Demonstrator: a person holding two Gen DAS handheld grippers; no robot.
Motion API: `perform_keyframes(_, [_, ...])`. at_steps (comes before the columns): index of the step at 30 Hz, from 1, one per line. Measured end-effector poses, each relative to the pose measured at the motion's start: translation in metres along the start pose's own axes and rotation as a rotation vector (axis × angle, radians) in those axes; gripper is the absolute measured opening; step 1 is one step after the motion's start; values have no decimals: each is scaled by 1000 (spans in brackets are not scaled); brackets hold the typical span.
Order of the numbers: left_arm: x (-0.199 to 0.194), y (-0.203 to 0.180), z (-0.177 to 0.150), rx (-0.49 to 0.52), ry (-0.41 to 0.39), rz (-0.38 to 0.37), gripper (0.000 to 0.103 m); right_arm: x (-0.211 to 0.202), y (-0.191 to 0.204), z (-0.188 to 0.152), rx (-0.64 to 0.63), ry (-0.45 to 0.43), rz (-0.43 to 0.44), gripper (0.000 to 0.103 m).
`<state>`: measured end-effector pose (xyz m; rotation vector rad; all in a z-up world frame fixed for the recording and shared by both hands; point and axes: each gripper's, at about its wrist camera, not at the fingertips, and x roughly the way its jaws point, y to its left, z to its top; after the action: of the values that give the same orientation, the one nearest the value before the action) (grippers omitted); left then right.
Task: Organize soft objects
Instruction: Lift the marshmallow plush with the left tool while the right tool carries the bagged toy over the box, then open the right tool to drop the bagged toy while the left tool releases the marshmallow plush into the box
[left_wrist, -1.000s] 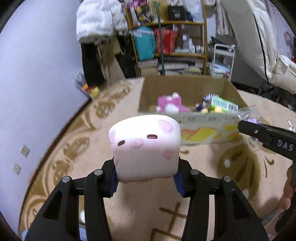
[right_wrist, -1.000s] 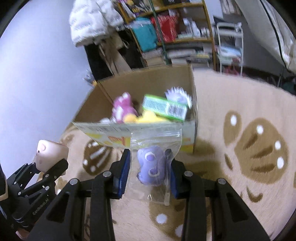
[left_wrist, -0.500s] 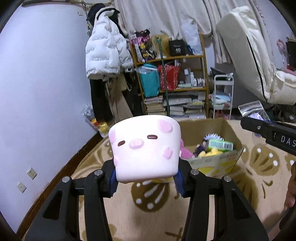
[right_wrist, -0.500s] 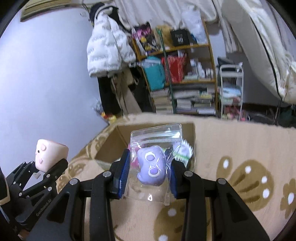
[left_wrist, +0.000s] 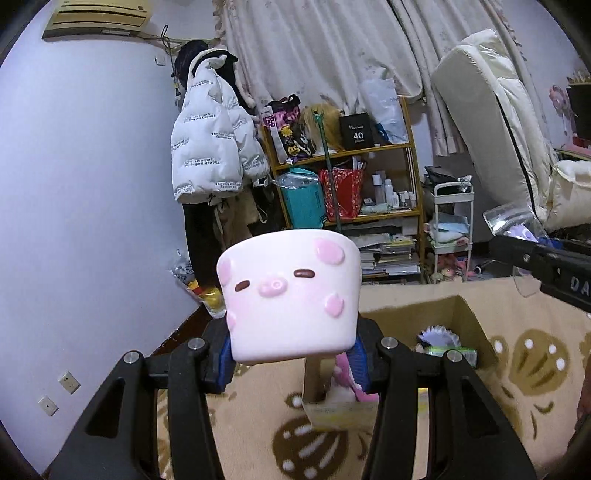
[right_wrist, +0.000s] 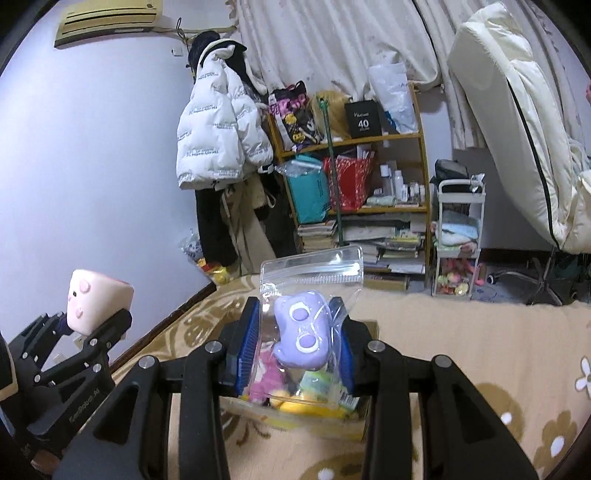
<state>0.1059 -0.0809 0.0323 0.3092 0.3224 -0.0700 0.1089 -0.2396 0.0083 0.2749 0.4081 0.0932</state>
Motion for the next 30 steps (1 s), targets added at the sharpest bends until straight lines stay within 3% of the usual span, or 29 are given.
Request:
perform_keyframes(9, [28,-1,17,-15,-24,4,49,29,-8,4,4,4,3,40])
perform_keyframes(15, [56,5,-1,-87,63,-32,49,47,-14,-7,13,30,3,40])
perform_keyframes(30, [113,-11,-40,-64,223,-77,51,95,-33,-39,62,149,3,42])
